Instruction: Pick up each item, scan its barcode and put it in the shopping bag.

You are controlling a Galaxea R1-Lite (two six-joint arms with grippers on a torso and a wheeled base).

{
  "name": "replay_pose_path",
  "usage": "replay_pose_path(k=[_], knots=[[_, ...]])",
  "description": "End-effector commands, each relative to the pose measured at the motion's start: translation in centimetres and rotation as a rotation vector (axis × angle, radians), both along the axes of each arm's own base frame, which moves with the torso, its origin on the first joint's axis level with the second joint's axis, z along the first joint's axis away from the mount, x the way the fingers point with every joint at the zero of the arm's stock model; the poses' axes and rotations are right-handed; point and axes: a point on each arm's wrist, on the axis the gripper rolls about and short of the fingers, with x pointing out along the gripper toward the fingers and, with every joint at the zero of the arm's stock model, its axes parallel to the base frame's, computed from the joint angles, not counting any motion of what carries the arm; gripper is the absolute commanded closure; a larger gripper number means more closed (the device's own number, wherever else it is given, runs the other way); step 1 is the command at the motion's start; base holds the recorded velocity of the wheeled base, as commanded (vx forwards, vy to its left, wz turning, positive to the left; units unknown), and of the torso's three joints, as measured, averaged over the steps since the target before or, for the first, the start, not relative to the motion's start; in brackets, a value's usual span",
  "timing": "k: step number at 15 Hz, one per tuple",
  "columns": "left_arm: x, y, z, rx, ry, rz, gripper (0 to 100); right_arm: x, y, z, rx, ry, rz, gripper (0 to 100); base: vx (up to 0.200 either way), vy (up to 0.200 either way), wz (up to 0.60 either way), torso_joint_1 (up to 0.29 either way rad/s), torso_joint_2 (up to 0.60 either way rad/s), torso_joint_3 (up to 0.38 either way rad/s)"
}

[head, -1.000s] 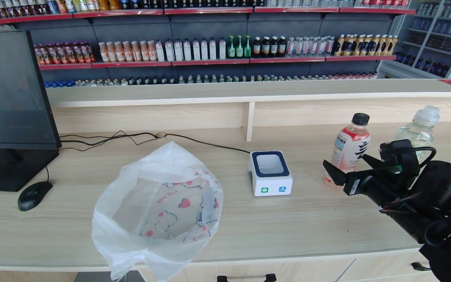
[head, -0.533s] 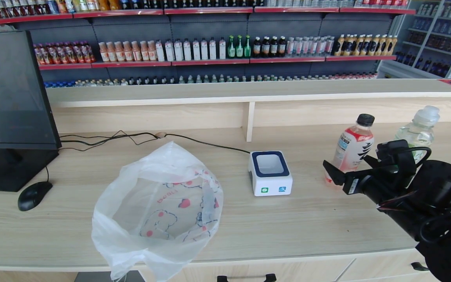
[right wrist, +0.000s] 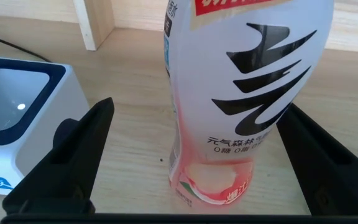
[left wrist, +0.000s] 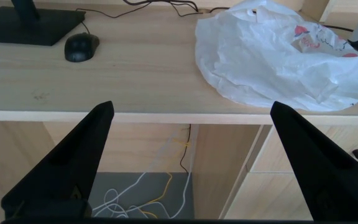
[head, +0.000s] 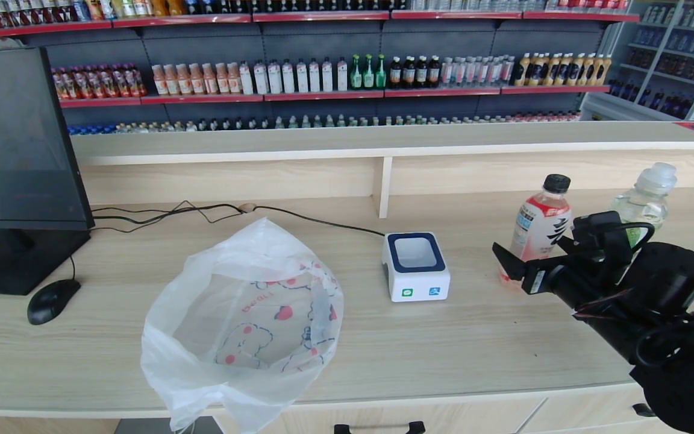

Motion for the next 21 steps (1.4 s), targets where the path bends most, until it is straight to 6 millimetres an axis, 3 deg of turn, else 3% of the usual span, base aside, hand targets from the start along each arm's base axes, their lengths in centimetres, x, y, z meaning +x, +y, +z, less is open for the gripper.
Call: replay_pose_path(k=[1, 16, 21], knots=[[0.0, 0.0, 0.0, 0.0, 0.001, 0.001, 0, 0.4, 0.1, 0.1, 0.002, -0.011, 0.002, 0, 0.0, 0.0, 0.0, 0.0, 0.0, 0.0], [0.0, 0.0, 0.0, 0.002, -0.001, 0.001, 0, 1.8, 0.1, -1.6, -0.011, 0.027, -0.005, 0, 0.0, 0.0, 0.0, 0.0, 0.0, 0.0], [0.0, 0.0, 0.0, 0.002, -0.001, 0.001, 0, 2.4, 0.3, -1.3, -0.003, 0.005, -0.005, 0, 0.0, 0.0, 0.0, 0.0, 0.0, 0.0]])
